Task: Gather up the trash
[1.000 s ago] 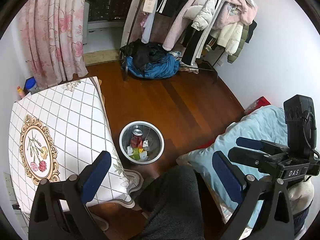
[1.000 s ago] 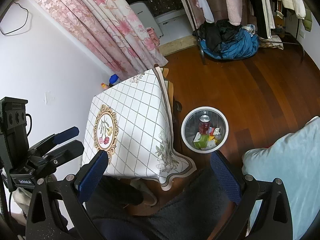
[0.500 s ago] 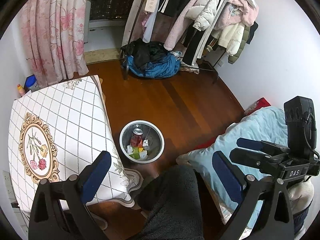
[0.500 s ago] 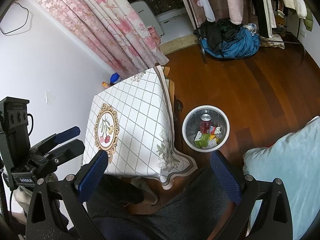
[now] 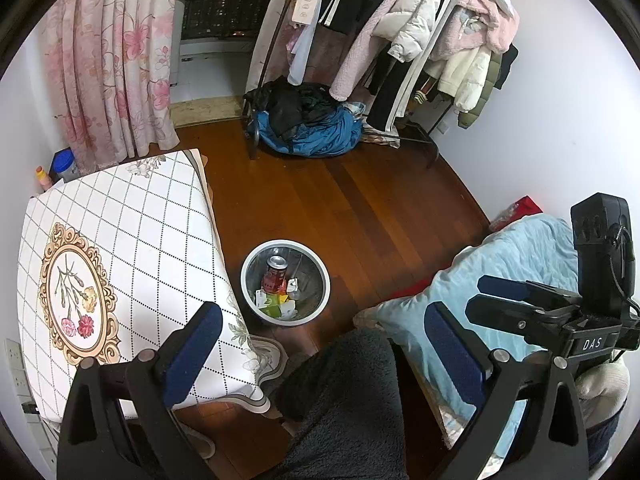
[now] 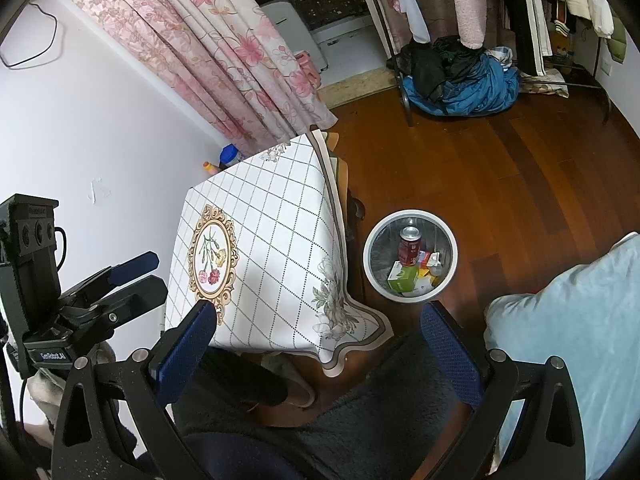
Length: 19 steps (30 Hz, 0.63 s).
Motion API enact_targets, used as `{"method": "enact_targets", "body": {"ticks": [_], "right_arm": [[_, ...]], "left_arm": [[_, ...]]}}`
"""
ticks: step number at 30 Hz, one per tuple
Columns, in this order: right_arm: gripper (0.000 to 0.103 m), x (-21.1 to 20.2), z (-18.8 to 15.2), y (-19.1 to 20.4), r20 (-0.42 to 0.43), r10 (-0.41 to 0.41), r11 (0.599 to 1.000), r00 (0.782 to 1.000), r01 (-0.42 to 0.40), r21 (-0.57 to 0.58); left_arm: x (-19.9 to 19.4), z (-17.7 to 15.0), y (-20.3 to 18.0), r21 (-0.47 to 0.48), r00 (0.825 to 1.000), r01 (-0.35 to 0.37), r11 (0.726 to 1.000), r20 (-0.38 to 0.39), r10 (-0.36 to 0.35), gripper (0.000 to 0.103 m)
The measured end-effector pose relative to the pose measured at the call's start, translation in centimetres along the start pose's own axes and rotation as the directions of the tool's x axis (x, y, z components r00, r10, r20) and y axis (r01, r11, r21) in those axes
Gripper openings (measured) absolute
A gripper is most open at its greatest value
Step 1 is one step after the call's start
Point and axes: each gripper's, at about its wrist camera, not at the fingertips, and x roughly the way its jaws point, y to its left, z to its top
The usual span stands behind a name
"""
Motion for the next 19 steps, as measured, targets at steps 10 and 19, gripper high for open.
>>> {"method": "enact_targets", "body": {"ticks": [10,19], "right_arm": [[0.103,-0.09,-0.38,-0.26,-0.007,0.005,1.000,1.000,-0.005,-0.003],[0.103,0.02,-0.60,-0.35,-0.015,0.005,1.000,1.000,-0.005,-0.003]], "left_arm": [[0.19,-0.15,0.21,-0.006,1.000,-0.008,1.000,-0.002,0.008,0.103],[0.49,-0.33,0.07,-0.021,1.000,-0.002,1.000,-0.003,0.002,0.103]]}}
